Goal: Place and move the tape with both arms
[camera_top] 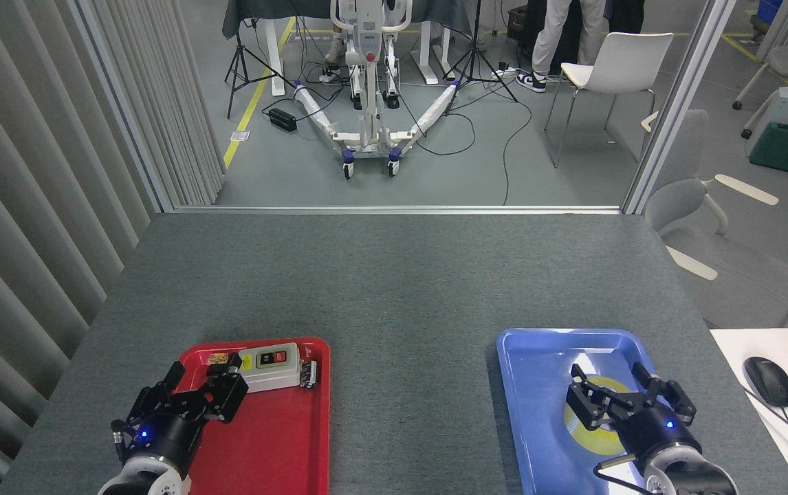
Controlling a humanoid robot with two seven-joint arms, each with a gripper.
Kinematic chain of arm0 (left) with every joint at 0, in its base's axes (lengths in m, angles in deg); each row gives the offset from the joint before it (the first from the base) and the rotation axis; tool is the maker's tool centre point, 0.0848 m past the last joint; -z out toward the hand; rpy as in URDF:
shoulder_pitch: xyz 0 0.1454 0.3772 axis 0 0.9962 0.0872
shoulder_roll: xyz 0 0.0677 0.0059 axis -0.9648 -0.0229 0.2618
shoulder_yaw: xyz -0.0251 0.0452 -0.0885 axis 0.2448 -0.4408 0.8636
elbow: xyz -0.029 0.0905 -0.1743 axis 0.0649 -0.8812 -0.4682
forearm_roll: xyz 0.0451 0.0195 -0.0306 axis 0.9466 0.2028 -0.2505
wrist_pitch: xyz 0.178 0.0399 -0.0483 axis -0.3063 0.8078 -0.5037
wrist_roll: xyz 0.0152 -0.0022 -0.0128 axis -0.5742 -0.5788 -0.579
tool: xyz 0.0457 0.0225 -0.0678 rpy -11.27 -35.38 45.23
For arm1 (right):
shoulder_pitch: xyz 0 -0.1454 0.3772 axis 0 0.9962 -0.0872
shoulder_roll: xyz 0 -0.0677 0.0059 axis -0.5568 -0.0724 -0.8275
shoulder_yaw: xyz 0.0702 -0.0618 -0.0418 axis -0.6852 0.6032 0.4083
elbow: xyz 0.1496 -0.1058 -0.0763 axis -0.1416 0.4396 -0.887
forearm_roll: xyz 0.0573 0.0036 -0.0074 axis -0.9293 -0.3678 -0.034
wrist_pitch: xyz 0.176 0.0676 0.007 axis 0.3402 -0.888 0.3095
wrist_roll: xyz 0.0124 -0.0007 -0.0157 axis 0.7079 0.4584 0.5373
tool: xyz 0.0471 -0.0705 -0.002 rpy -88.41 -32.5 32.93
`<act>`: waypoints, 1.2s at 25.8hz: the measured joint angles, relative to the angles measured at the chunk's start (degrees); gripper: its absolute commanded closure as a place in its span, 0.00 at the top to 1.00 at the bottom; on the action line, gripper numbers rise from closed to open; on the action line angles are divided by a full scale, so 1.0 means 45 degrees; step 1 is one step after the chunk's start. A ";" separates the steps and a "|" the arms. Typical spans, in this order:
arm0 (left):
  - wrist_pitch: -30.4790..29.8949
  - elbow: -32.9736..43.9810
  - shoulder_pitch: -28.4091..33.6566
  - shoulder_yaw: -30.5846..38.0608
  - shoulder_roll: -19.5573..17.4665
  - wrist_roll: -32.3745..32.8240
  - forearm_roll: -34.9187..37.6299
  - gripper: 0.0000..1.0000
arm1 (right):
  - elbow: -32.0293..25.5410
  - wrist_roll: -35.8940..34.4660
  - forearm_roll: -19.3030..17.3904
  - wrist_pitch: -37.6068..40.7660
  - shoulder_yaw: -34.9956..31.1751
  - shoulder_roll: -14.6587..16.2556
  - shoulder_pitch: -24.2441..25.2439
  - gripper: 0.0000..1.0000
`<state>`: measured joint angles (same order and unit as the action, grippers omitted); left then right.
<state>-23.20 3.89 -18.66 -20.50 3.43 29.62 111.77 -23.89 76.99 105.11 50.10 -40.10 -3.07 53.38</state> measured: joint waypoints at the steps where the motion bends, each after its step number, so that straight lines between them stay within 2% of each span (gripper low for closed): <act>1: 0.0000 0.0000 -0.0001 0.0002 0.0003 0.0000 0.0000 1.00 | 0.0011 -0.0920 0.0239 0.0070 -0.0157 -0.0022 0.0072 0.98; 4: 0.0000 -0.0012 -0.0001 0.0014 0.0029 0.0000 0.0001 1.00 | 0.0027 -0.2558 0.0681 0.0191 -0.0654 -0.0153 0.0374 0.98; 7: 0.0000 -0.0031 -0.0002 0.0021 0.0070 0.0000 0.0001 1.00 | 0.0015 -0.3168 0.0869 0.0311 -0.1099 -0.0420 0.0787 0.98; 18: 0.0017 -0.0040 -0.0020 0.0092 0.0029 -0.0058 0.0001 1.00 | 0.0008 -0.3366 0.1505 0.1211 -0.2997 -0.1531 0.2051 0.99; 31: -0.0090 -0.0176 -0.0020 0.0090 0.0090 -0.0022 0.0001 1.00 | -0.0002 -0.3340 0.1383 0.1234 -0.3131 -0.1719 0.2235 1.00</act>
<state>-23.61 3.10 -18.75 -20.10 3.83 29.52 111.78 -23.90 61.96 111.33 55.65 -54.19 -10.80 63.43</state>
